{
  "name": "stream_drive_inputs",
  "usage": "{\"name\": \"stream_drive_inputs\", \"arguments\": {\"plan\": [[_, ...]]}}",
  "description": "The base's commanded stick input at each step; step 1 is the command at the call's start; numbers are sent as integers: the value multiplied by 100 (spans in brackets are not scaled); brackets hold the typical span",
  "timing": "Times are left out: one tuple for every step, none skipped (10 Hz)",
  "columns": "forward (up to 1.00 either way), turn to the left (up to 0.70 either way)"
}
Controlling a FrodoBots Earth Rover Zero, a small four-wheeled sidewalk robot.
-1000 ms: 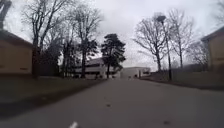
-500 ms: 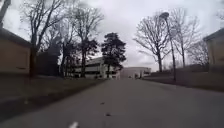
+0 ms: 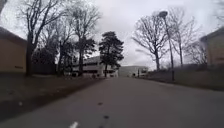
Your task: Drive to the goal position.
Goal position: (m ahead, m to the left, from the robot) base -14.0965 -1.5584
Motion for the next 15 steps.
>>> {"name": "stream_drive_inputs", "arguments": {"plan": [[0,-100],[0,-100],[0,-60],[0,-20],[0,-3],[0,0],[0,0],[0,0],[0,0],[0,0],[0,0],[0,0],[0,0],[42,0],[48,0]]}}
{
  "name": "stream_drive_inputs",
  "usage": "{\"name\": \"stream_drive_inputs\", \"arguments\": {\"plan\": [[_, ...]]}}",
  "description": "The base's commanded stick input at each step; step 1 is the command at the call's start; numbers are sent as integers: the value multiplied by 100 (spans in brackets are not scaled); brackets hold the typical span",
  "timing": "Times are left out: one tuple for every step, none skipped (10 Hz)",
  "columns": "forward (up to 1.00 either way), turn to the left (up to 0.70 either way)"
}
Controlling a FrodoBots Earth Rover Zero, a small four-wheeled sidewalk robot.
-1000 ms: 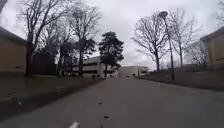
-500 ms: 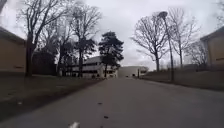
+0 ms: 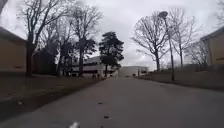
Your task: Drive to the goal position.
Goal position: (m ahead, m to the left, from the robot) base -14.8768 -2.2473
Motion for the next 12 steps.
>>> {"name": "stream_drive_inputs", "arguments": {"plan": [[39,0],[19,0],[0,0],[0,-57],[0,-100],[0,-100],[0,-100],[0,-100],[0,-100],[0,-100],[0,-100],[0,-100]]}}
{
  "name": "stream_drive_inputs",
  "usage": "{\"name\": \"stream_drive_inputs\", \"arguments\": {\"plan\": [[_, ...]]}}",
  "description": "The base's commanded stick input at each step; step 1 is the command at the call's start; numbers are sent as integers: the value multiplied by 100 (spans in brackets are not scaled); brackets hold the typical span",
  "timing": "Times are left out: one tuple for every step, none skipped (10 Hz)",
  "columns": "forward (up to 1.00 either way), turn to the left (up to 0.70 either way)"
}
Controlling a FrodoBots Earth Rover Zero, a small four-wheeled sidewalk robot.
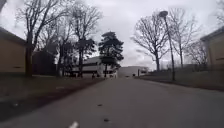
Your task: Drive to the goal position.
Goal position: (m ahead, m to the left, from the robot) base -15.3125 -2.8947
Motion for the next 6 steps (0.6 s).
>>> {"name": "stream_drive_inputs", "arguments": {"plan": [[0,-100],[0,-100],[0,-100],[0,-100],[0,-100],[0,-100]]}}
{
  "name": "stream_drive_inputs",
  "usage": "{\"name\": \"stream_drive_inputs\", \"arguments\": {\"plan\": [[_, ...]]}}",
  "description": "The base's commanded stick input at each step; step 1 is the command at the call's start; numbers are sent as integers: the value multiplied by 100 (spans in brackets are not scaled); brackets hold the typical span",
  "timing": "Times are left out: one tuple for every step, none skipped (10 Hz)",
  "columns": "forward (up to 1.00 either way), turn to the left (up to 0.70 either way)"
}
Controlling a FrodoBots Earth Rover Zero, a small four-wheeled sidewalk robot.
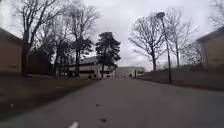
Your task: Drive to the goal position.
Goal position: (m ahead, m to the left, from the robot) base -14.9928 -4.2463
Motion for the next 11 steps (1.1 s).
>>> {"name": "stream_drive_inputs", "arguments": {"plan": [[0,-100],[0,-100],[0,-100],[0,-100],[0,-100],[0,-100],[0,-100],[0,-100],[0,-100],[0,-100],[0,-100]]}}
